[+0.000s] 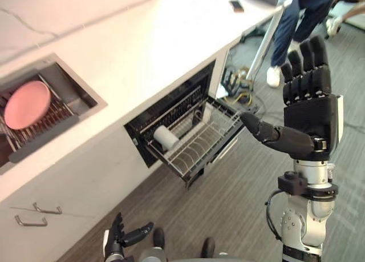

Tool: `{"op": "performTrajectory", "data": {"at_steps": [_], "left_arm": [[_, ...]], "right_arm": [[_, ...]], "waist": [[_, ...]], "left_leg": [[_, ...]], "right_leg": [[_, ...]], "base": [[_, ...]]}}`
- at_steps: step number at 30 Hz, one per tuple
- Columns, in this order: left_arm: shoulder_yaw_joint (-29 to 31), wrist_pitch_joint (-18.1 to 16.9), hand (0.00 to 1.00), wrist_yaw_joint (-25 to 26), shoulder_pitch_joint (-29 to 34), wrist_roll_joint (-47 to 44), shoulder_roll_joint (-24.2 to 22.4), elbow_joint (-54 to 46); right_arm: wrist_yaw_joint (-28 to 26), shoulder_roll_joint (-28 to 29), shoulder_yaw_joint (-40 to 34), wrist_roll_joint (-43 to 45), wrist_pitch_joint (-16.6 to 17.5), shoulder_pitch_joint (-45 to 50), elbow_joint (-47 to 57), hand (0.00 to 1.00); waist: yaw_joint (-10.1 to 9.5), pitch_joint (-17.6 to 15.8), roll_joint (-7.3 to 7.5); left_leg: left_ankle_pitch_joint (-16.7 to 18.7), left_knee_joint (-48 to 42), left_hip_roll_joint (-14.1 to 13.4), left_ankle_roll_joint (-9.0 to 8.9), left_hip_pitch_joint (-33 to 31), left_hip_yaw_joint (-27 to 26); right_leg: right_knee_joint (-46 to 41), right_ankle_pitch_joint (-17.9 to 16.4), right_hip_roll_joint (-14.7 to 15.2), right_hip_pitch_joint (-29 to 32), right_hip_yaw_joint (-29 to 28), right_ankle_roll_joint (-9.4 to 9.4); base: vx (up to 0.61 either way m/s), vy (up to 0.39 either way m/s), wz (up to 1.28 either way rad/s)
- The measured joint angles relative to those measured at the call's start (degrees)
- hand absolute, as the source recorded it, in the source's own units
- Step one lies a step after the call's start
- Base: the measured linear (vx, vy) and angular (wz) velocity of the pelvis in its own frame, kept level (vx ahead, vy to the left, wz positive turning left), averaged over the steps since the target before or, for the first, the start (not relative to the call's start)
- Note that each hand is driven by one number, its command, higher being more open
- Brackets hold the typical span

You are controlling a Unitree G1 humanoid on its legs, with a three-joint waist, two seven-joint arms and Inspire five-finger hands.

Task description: Walk over to the sink, pick up the cup, carry it to the dishwasher, place the cup inside the dishwasher, then close the dishwasher door

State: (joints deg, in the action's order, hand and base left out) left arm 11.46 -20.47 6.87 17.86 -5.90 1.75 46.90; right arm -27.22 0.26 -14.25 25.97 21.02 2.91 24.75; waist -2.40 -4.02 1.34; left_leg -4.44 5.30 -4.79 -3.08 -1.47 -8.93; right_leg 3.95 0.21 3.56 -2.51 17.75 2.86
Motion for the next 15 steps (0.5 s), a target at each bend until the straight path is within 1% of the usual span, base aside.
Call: {"op": "performTrajectory", "data": {"at_steps": [2,4,5,6,7,8,9,10,11,12,13,14,15], "left_arm": [[0.01,-0.02,1.0,0.89,1.05,-1.0,-0.12,0.01],[0.04,-0.13,1.0,1.98,1.81,-1.2,-0.18,0.01],[0.02,-0.51,1.0,2.83,2.48,-0.96,-0.28,0.01],[-0.02,-0.95,1.0,3.02,2.84,-0.45,-0.29,-0.02],[-0.02,-1.33,1.0,3.12,2.91,0.7,-0.15,-0.07],[-0.39,-2.33,1.0,3.14,2.67,3.09,0.11,-0.37],[-0.65,-3.79,1.0,3.09,2.58,5.45,-0.23,-0.54],[-0.73,-4.27,1.0,2.95,2.7,6.41,-0.49,-0.57],[-0.81,-4.47,1.0,2.53,3.09,7.24,-0.78,-0.61],[-0.94,-4.5,1.0,2.36,3.31,7.23,-0.78,-0.61],[-1.57,-4.48,1.0,2.16,4.04,7.21,-0.68,-0.39],[-2.01,-4.49,1.0,2.14,4.68,7.11,-0.37,-0.16],[-2.05,-4.46,1.0,2.02,4.88,7.02,-0.32,0.01]], "right_arm": [[-1.6,-0.09,0.14,2.74,-0.13,0.0,0.07,1.0],[-1.66,-0.19,0.62,4.34,-0.32,0.01,0.06,1.0],[-1.15,-0.49,0.74,5.34,-0.42,0.07,0.01,1.0],[-0.13,-0.92,0.68,5.45,-0.4,0.08,-0.09,1.0],[0.8,-1.27,0.42,5.47,-0.35,0.12,-0.08,1.0],[2.68,-2.51,-1.08,5.42,-0.07,0.1,-0.09,1.0],[5.77,-5.35,-2.34,5.34,0.61,0.06,-0.9,1.0],[7.28,-6.93,-2.8,5.34,0.78,-0.02,-1.64,1.0],[9.4,-9.09,-3.05,5.33,0.91,-0.53,-4.19,1.0],[10.06,-9.59,-2.97,5.27,0.9,-0.82,-5.28,1.0],[10.71,-9.45,-2.6,5.08,0.89,-0.9,-6.5,1.0],[10.99,-8.89,-2.34,4.11,0.89,-0.9,-7.34,1.0],[11.14,-8.82,-2.2,3.57,0.89,-0.9,-7.68,1.0]], "waist": [[-0.01,0.24,-0.02],[-0.04,0.45,-0.14],[0.03,0.57,-0.27],[0.07,0.72,-0.3],[0.24,0.83,-0.19],[0.93,0.82,0.2],[1.2,1.14,-0.28],[1.1,1.4,-0.71],[-0.5,1.64,-1.08],[-1.13,2.01,-1.63],[-1.61,1.96,-1.73],[-1.59,1.83,-1.85],[-1.55,1.51,-1.81]], "left_leg": [[0.09,0.02,0.56,0.09,0.73,1.25],[-0.16,0.0,1.07,0.26,0.74,2.59],[-0.56,0.0,1.99,0.74,0.62,4.36],[-0.05,0.01,2.37,1.58,0.41,3.77],[0.31,-0.08,2.2,2.19,0.42,1.15],[0.96,-1.88,1.66,3.23,-0.12,-6.03],[1.07,-4.71,0.74,3.62,-1.21,-12.65],[0.35,-5.39,0.48,2.82,-1.29,-14.04],[0.25,-4.86,2.45,3.46,-0.87,-11.94],[0.47,-4.47,3.24,3.98,-0.8,-11.07],[1.05,-3.63,4.51,4.79,-0.83,-9.16],[1.47,-2.88,5.41,5.59,-0.39,-7.6],[1.61,-2.52,5.73,5.81,0.21,-6.83]], "right_leg": [[0.0,-0.29,0.49,-1.31,1.37,0.31],[-0.01,-0.41,0.85,-2.18,2.77,0.52],[-0.07,-0.44,1.42,-3.44,5.22,0.59],[-0.1,-0.53,2.11,-4.53,7.7,0.81],[-0.09,-0.72,2.71,-5.38,9.85,1.16],[-0.18,-1.28,4.36,-7.49,15.61,2.31],[-1.43,-2.27,5.92,-9.2,21.35,3.95],[-2.25,-2.81,6.6,-9.9,23.37,4.77],[-4.05,-3.18,8.6,-10.81,25.58,5.71],[-5.44,-3.35,9.58,-10.85,26.1,5.95],[-10.38,-4.11,11.6,-9.95,26.55,6.7],[-18.19,-4.8,14.64,-7.99,26.07,6.72],[-23.21,-4.86,16.48,-6.73,25.49,6.54]], "base": [[-0.05,0.034,0.3],[-0.01,0.028,0.48],[-0.01,0.045,0.82],[-0.01,0.058,1.06],[0.02,0.099,1.65],[0.07,0.162,2.36],[0.09,0.199,2.45],[0.1,0.277,1.96],[0.08,0.247,1.07],[0.1,0.311,1.01],[0.1,0.279,0.85],[0.12,0.303,0.83],[0.1,0.225,0.7]]}}
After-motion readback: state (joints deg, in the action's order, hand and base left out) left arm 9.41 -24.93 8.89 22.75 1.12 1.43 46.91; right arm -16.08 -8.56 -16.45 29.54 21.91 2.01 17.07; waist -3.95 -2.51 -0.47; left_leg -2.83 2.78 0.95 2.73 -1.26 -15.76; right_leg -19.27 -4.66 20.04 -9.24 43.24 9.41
